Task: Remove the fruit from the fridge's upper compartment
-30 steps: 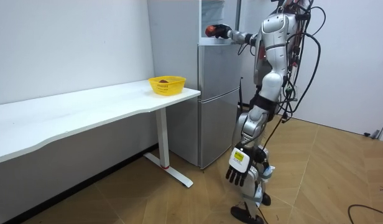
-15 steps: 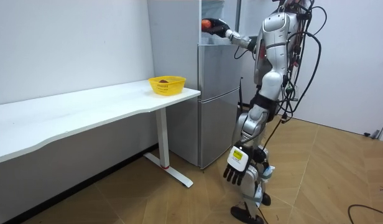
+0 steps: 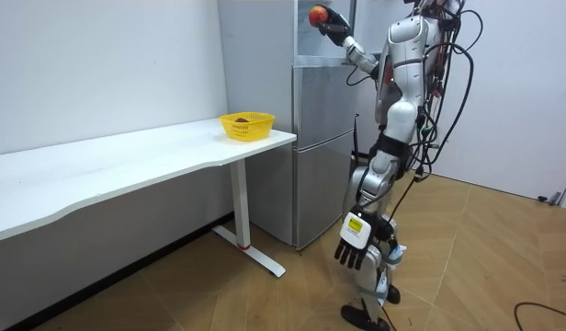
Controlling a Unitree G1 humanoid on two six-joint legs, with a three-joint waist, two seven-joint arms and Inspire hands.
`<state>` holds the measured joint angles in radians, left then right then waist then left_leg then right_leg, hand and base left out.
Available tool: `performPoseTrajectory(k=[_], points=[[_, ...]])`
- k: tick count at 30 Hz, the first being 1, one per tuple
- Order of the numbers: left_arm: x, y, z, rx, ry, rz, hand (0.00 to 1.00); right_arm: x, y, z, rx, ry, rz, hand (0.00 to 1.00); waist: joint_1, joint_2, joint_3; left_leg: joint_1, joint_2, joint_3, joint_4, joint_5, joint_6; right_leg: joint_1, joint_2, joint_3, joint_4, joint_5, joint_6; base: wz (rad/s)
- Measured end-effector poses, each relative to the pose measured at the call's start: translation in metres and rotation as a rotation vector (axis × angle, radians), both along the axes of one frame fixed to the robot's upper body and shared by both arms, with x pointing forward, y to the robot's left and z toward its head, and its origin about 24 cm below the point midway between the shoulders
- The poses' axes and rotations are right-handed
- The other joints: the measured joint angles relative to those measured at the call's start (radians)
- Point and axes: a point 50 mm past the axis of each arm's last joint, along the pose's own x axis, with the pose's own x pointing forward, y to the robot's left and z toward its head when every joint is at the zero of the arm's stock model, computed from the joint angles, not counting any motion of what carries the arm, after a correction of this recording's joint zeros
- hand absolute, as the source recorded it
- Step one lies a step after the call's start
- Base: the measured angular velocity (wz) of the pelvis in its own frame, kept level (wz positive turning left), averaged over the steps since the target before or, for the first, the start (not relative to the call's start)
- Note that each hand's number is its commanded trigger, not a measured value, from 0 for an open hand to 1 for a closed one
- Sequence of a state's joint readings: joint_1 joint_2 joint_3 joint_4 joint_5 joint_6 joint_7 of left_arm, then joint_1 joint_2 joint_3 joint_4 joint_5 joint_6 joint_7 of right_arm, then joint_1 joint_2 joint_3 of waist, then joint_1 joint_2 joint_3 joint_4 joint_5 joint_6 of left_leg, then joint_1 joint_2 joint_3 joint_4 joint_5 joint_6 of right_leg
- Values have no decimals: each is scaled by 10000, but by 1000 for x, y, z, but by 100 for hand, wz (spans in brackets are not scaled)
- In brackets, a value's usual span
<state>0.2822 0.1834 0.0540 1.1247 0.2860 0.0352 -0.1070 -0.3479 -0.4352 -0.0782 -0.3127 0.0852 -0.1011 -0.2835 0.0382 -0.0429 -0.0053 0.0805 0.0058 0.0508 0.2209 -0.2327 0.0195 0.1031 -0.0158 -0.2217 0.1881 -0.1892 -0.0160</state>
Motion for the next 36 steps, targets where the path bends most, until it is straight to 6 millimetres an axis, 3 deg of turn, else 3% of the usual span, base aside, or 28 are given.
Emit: performPoseTrajectory(k=[5,9,18,23,29,32,33,34,36], points=[[13,-1,-1,-53,-175,-533,0,-5,21,1,-1245,-499,151,100,45,-168,93,7,6,-25,2,-1,-1,67,2,-31,-2,0,0,1],[25,-4,-1,-182,-456,-954,0,-8,39,-3,-2406,-561,538,100,274,-257,114,-19,30,-5,-115,-5,1,4,-5,-25,27,0,0,0],[30,2,1,-261,-492,-1107,0,-6,67,-16,-4766,50,1299,100,885,-526,128,-184,-11,-156,27,-2,3,-76,-42,-243,-17,0,0,6],[28,3,1,-326,-430,-1102,0,2,70,-22,-5400,477,1287,100,1228,-554,159,-168,-26,-388,38,2,5,-8,-111,-425,-25,-1,2,10],[28,5,2,-400,-431,-1121,0,13,75,-42,-6003,1520,1505,100,1600,-771,196,-364,-40,-581,136,2,2,-50,-134,-645,-13,-2,4,9],[28,10,4,-290,-387,-1166,0,26,69,-63,-6333,2530,1226,100,1708,-1012,233,-456,-116,-777,133,4,-3,-40,-86,-808,8,-4,5,18],[28,15,5,-222,-341,-1193,0,33,65,-74,-6484,3128,1003,100,1824,-1175,195,-498,-135,-840,166,8,-9,-55,-81,-823,12,-4,5,11],[30,19,6,-171,-326,-1216,0,39,58,-84,-6658,3717,747,100,1926,-1301,224,-530,-139,-878,192,8,-9,-70,-81,-846,9,-5,5,11],[30,23,7,-107,-286,-1245,0,46,52,-96,-6819,4393,478,100,2035,-1467,193,-592,-175,-966,253,12,-7,-128,-98,-850,10,-5,5,9]])
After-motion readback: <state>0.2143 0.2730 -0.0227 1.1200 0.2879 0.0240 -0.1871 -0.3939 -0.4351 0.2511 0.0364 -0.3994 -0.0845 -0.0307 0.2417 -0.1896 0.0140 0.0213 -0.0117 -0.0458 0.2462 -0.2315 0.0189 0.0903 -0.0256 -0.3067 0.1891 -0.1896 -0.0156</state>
